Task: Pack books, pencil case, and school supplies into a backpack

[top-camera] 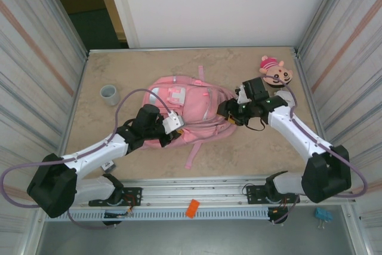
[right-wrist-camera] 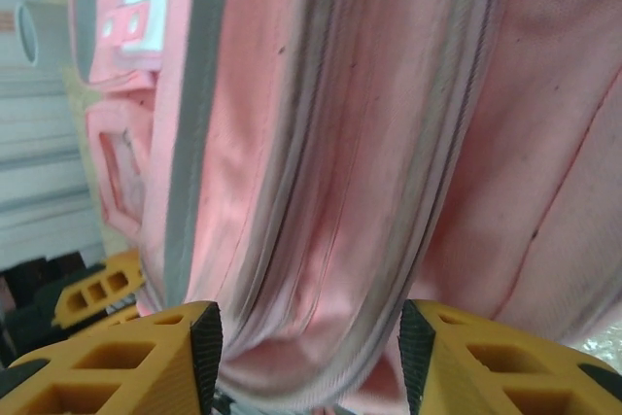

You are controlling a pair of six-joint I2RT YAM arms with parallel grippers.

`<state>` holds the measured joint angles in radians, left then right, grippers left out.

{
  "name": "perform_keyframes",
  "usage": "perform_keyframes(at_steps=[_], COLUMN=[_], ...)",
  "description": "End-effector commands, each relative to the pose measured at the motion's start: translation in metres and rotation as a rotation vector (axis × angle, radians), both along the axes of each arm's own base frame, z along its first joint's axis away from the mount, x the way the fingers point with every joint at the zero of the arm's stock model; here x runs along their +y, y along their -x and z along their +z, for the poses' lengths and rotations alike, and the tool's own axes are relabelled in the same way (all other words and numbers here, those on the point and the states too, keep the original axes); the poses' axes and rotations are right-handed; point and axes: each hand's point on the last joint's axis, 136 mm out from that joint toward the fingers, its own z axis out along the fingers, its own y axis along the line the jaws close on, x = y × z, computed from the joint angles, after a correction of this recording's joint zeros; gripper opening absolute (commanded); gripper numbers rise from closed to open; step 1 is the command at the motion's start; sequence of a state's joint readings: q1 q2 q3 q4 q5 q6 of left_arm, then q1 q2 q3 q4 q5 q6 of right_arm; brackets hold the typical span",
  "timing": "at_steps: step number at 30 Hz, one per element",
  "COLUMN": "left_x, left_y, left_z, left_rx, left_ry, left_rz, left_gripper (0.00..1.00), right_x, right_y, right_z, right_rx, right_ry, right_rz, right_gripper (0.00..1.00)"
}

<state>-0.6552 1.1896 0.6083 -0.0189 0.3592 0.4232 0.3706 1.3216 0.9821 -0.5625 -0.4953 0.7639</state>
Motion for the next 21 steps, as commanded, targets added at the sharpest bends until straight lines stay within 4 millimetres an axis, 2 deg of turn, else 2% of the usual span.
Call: perform_keyframes(at_steps=[1, 4, 5, 7, 8, 10, 13, 15, 18, 21], left_x=[-0.006, -0.006, -0.006, -0.006, -0.006, -0.007, -0.009, -0.013, -0.021, -0.034], left_y=[-0.004, -0.004, -0.003, -0.003, -0.002, -0.004, -0.005, -0.007, -0.009, -0.010], left_z=[0.028, 0.029, 0.028, 0.029, 0.029, 0.034, 0.049, 0.060, 0.074, 0.084], left_rx=[-0.051, -0.051, -0.050, -0.050, -0.048, -0.056, -0.070, -0.073, -0.085, -0.108], left_ry=[0.081, 0.082, 0.081, 0.082, 0.082, 0.092, 0.119, 0.130, 0.131, 0.129], left_rz=[-0.010, -0.013, -0.013, -0.018, -0.019, -0.014, -0.014, -0.018, -0.032, -0.065], left_gripper=[0.00, 0.00, 0.02, 0.07, 0.12, 0.34, 0.65, 0.76, 0.82, 0.83], right_x=[0.006, 0.013, 0.014, 0.015, 0.016, 0.017, 0.022, 0.025, 0.029, 0.032], right_y=[-0.018, -0.022, -0.023, -0.024, -0.025, -0.025, -0.023, -0.022, -0.018, -0.015], right_z=[0.012, 0.013, 0.015, 0.021, 0.025, 0.035, 0.052, 0.059, 0.069, 0.076], right_rx=[0.009, 0.021, 0.017, -0.008, -0.021, -0.055, -0.104, -0.124, -0.144, -0.160], right_ry=[-0.060, -0.093, -0.099, -0.107, -0.119, -0.150, -0.190, -0.199, -0.216, -0.224], right_rz=[-0.069, -0.072, -0.076, -0.087, -0.090, -0.095, -0.069, -0.051, -0.032, -0.019], right_gripper=[0.53, 0.50, 0.43, 0.21, 0.16, 0.09, 0.06, 0.05, 0.05, 0.06])
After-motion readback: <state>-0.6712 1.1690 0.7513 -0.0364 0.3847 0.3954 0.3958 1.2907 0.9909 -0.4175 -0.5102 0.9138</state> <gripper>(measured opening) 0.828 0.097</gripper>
